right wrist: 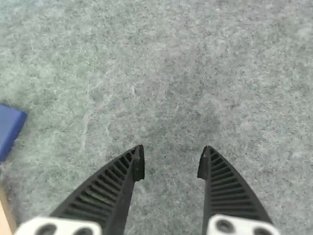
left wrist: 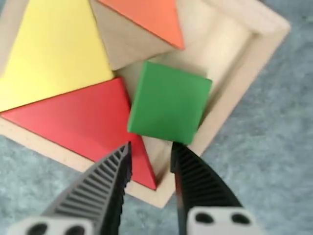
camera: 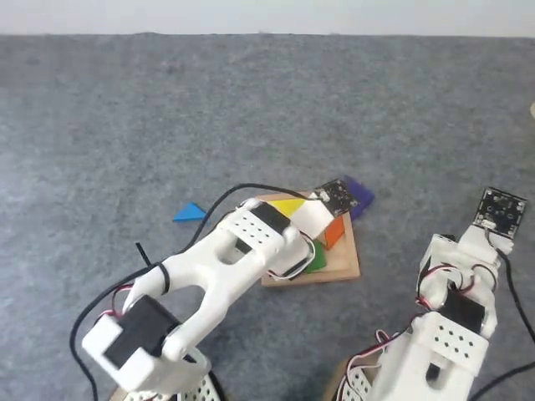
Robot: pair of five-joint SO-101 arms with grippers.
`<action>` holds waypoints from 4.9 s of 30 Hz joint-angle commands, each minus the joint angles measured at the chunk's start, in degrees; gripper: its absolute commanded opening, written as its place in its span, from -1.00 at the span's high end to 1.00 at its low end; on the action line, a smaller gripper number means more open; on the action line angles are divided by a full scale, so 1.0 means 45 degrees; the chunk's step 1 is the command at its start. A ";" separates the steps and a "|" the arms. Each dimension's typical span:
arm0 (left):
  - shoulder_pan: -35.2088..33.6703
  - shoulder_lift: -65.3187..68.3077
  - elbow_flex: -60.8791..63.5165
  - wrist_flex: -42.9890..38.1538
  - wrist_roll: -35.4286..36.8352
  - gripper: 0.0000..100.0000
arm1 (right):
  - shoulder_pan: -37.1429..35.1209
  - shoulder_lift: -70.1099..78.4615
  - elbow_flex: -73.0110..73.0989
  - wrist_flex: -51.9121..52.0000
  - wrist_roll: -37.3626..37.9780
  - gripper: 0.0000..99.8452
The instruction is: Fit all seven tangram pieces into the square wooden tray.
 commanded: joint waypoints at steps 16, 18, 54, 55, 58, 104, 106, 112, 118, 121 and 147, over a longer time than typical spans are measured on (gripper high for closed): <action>-0.2559 -0.3868 -0.0694 -0.1289 0.4571 0.73 | -0.0147 -0.0127 -0.0430 -0.0264 0.0195 0.62; -0.4337 -0.4103 -0.0654 -0.1954 0.5197 0.73 | -0.0186 -0.0107 -0.0469 -0.0244 0.0195 0.62; -0.8107 -0.4083 0.1885 -0.5626 0.6212 0.72 | -1.1009 0.3253 -0.3458 0.5519 0.7013 0.62; -0.8107 -0.4083 0.1885 -0.5626 0.6212 0.72 | -1.1028 0.3390 -0.3692 0.5734 0.7346 0.62; -0.8107 -0.4083 0.1866 -0.5646 0.6173 0.72 | -1.1028 0.3800 -0.3497 0.5773 0.8440 0.62; -0.7990 -0.4063 0.1827 -0.5451 0.5060 0.72 | -0.9758 0.4757 -0.3829 0.2452 0.5158 0.62; -0.7990 -0.4063 0.1690 -0.5197 0.5040 0.72 | -0.8391 0.3897 -0.3399 0.2491 0.5158 0.62; -0.8107 -0.4044 0.0654 -0.3106 0.4376 0.72 | -0.7023 0.3976 -0.1641 0.1788 0.5197 0.62; -0.8088 -0.4044 0.0127 0.0625 0.2208 0.72 | -0.6965 0.4015 -0.0664 0.0498 0.4747 0.62; -0.8107 -0.4044 0.0107 0.1817 0.0313 0.72 | -0.6867 0.4015 -0.0625 0.0303 0.4611 0.62; -0.9338 0.3556 -0.6593 0.3810 -0.5314 0.50 | -0.6554 0.4015 -0.0703 0.0244 0.4591 0.62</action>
